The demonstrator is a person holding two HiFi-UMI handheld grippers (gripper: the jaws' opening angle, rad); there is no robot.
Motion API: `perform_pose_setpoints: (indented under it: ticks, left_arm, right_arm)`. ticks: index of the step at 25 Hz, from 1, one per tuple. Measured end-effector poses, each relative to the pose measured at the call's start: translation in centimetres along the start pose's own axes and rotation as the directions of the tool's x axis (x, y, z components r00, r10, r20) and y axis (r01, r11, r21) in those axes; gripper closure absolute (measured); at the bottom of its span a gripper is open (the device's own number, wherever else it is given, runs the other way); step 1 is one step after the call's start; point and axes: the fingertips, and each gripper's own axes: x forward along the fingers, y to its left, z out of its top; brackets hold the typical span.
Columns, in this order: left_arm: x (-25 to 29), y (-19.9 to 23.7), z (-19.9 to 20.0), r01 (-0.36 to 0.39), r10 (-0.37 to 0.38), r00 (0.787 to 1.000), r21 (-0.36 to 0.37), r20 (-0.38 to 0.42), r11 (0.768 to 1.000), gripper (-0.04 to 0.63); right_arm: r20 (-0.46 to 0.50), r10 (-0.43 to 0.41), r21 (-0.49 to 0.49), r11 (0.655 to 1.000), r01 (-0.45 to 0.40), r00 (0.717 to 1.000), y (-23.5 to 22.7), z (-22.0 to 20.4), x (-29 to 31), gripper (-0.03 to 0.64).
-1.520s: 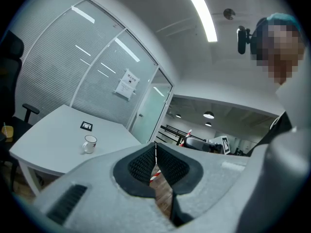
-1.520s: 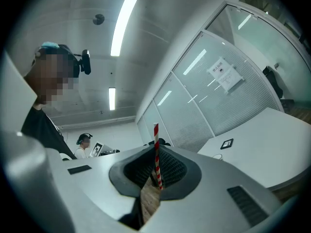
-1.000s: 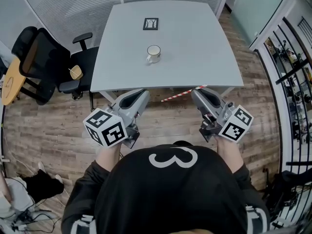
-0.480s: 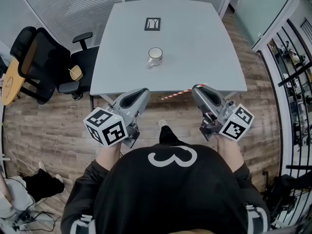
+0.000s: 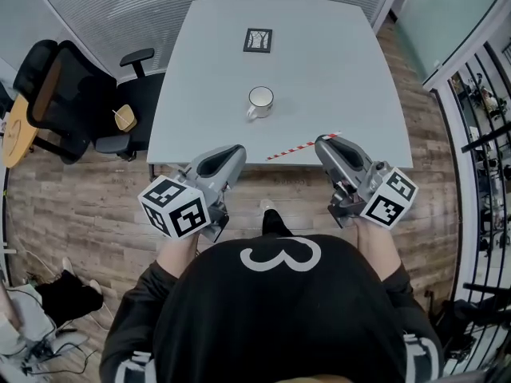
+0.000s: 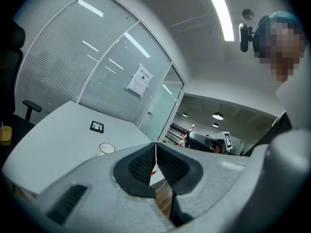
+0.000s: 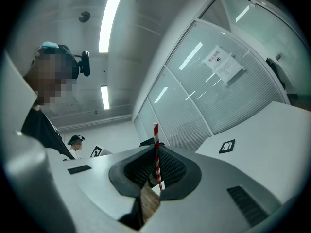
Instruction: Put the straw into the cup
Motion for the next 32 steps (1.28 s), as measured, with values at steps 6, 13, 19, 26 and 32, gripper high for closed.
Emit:
perform_pose_setpoints:
  ticks: [6,13,19,26,32]
  left_arm:
    - [1.2,1.9,-0.1,-0.018,0.018,1.000,-0.015,-0.002,1.000,0.575]
    - [2.7,5.1,0.1,-0.045,0.044,0.999,-0.054,-0.015,0.998,0.575]
    - [4.0,6.6,0.2,-0.051,0.049,0.998,-0.075,-0.026,0.996,0.575]
    - [5.0,8.2,0.0,-0.065,0.063,0.998,-0.089,-0.030,0.994,0.575]
    - [5.9,9.6,-0.5,-0.081,0.077,0.996,-0.098,-0.038,0.992,0.575]
  right_arm:
    - [-0.003,0.011,0.004,1.000,-0.011,1.000,-2.0,0.4,1.5,0.586]
    - [-0.009,0.017,0.012,1.000,-0.017,1.000,-4.7,1.1,4.4,0.586]
    - [-0.019,0.031,-0.007,0.999,-0.031,0.999,-6.1,2.1,6.4,0.586]
    - [-0.020,0.040,-0.023,0.999,-0.040,0.999,-8.1,2.7,8.1,0.586]
    - [-0.020,0.058,-0.031,0.998,-0.059,0.998,-9.6,2.9,9.5,0.586]
